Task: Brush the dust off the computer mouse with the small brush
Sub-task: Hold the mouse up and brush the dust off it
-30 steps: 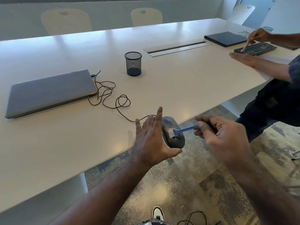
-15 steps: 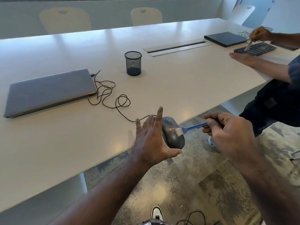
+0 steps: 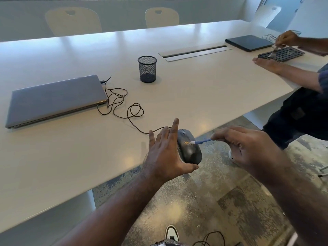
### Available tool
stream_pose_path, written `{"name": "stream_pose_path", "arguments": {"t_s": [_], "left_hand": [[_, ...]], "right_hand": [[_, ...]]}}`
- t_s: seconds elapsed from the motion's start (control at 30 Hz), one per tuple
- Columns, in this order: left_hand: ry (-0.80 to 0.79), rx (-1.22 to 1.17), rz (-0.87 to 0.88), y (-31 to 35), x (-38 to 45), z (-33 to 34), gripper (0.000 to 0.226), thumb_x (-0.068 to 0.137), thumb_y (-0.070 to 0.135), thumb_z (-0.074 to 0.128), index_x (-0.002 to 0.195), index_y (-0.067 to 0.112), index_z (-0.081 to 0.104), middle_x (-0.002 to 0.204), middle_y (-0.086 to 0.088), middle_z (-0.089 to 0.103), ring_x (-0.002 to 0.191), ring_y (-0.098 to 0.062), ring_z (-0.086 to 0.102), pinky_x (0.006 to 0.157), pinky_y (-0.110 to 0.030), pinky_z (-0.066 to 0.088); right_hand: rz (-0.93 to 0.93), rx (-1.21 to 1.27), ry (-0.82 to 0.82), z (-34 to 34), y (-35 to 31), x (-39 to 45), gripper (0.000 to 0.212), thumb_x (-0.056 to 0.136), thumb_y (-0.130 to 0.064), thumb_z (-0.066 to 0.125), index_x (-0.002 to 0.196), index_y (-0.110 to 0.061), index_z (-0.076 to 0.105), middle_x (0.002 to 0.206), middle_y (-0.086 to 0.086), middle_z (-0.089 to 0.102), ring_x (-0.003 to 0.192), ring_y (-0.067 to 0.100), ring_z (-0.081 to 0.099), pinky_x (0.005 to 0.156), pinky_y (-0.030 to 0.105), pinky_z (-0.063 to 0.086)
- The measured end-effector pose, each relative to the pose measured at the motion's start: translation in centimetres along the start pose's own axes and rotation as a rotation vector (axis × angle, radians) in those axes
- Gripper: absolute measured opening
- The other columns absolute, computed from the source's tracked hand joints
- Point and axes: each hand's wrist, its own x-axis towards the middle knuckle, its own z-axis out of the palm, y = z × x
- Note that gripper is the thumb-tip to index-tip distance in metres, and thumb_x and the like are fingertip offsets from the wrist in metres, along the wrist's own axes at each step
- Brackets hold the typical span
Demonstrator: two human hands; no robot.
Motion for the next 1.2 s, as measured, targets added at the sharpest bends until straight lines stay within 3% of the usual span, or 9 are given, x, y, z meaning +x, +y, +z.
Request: {"name": "stream_pose_path", "arguments": {"t_s": [0.2,0.43,0.63,0.83,1.03,1.2], "left_hand": [[-0.03,0.002,0.003,0.1,0.2,0.2,0.145,0.057,0.077,0.076,0.151,0.036,-0.026,0.162,-0.003,0.023,0.152,-0.018,0.012,0.12,-0.052,-0.015],[-0.046,-0.015,0.02,0.0,0.4,0.2,0.146,0.056,0.077,0.076,0.151,0.036,-0.027,0.161,-0.005,0.025,0.152,-0.02,0.013,0.12,-0.053,-0.014],[-0.052,-0.011,0.027,0.0,0.2,0.2,0.147,0.057,0.077,0.076,0.146,0.04,-0.035,0.161,-0.005,0.026,0.152,-0.02,0.013,0.121,-0.054,-0.012],[-0.042,-0.025,0.033,0.0,0.3,0.2,0.147,0.056,0.078,0.075,0.149,0.038,-0.031,0.161,-0.005,0.025,0.152,-0.02,0.013,0.12,-0.051,-0.016],[-0.049,-0.027,0.035,0.1,0.0,0.2,0.146,0.056,0.079,0.074,0.148,0.04,-0.032,0.161,-0.004,0.025,0.152,-0.019,0.012,0.121,-0.055,-0.012],[-0.044,-0.018,0.032,0.0,0.1,0.1,0.145,0.057,0.076,0.076,0.151,0.036,-0.027,0.162,-0.004,0.023,0.152,-0.019,0.011,0.12,-0.051,-0.016]], "right_hand": [[-0.03,0.019,0.038,-0.7,0.1,0.6,0.035,0.08,0.011,0.068,0.106,-0.012,0.073,0.103,-0.002,0.073,0.084,0.019,0.072,0.069,0.039,0.06],[-0.078,-0.033,-0.148,-0.4,-0.4,0.8,0.041,0.076,0.014,0.072,0.104,-0.016,0.074,0.106,-0.003,0.074,0.083,0.02,0.071,0.065,0.036,0.059],[-0.085,-0.012,-0.066,-1.6,0.3,1.0,0.033,0.08,0.01,0.069,0.102,-0.014,0.074,0.106,-0.001,0.073,0.083,0.021,0.072,0.064,0.039,0.06],[-0.122,-0.046,-0.171,-1.0,-0.7,1.1,0.043,0.07,0.015,0.074,0.1,-0.016,0.075,0.102,-0.002,0.075,0.078,0.016,0.07,0.064,0.027,0.056],[-0.086,-0.04,-0.114,-2.1,0.3,1.1,0.034,0.079,0.011,0.068,0.1,-0.015,0.075,0.101,-0.001,0.074,0.077,0.021,0.07,0.061,0.039,0.059],[-0.109,-0.051,-0.172,-1.3,-0.4,0.8,0.041,0.073,0.014,0.072,0.101,-0.015,0.075,0.102,-0.001,0.074,0.077,0.017,0.069,0.063,0.029,0.057]]}}
